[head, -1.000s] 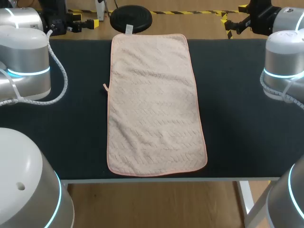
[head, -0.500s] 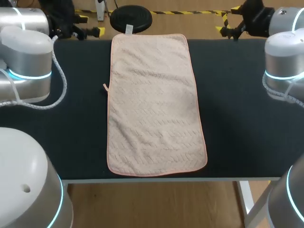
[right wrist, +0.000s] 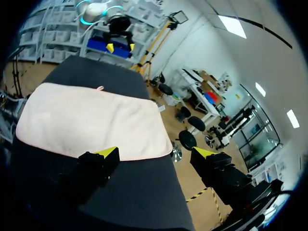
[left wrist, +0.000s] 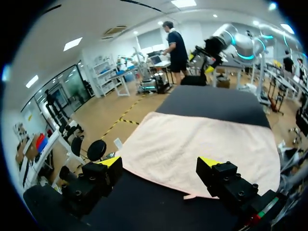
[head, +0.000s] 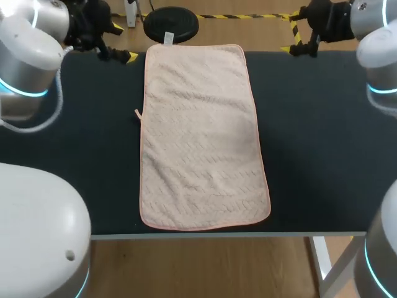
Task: Fold the towel
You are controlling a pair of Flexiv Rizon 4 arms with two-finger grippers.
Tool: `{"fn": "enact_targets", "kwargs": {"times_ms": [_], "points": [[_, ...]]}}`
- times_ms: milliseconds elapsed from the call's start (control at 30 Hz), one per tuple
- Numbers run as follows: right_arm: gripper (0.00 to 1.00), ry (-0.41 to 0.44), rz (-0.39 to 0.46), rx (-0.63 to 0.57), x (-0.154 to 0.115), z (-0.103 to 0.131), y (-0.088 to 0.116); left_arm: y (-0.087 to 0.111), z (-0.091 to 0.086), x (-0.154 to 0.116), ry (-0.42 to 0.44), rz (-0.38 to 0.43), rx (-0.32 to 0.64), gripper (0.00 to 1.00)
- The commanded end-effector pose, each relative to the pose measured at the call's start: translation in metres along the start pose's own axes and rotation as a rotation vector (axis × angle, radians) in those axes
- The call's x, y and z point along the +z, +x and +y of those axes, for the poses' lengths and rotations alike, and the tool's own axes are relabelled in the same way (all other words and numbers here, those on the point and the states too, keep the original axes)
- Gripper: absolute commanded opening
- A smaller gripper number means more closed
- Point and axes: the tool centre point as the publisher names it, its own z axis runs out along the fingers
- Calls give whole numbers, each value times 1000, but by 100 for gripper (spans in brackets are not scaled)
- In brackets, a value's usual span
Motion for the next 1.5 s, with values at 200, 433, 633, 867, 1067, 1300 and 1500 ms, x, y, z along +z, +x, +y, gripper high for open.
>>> {"fn": "enact_targets", "kwargs": {"times_ms": [200,433,633,867,1067,1300,1500], "points": [[100,51,194,-27,-2,1,-7,-8,-4,-2,-223,87,60,100],[100,64,234,-45,10,22,8,3,0,17,-345,180,187,100],[100,127,247,-35,24,40,39,25,2,32,-487,306,322,100],[100,235,275,-54,45,36,72,47,18,41,-594,391,402,100],[100,325,321,-85,63,26,96,62,30,50,-681,452,445,100],[100,373,351,-78,79,10,116,73,45,69,-714,469,366,100],[100,396,390,-77,93,0,133,79,62,87,-719,443,318,100]]}}
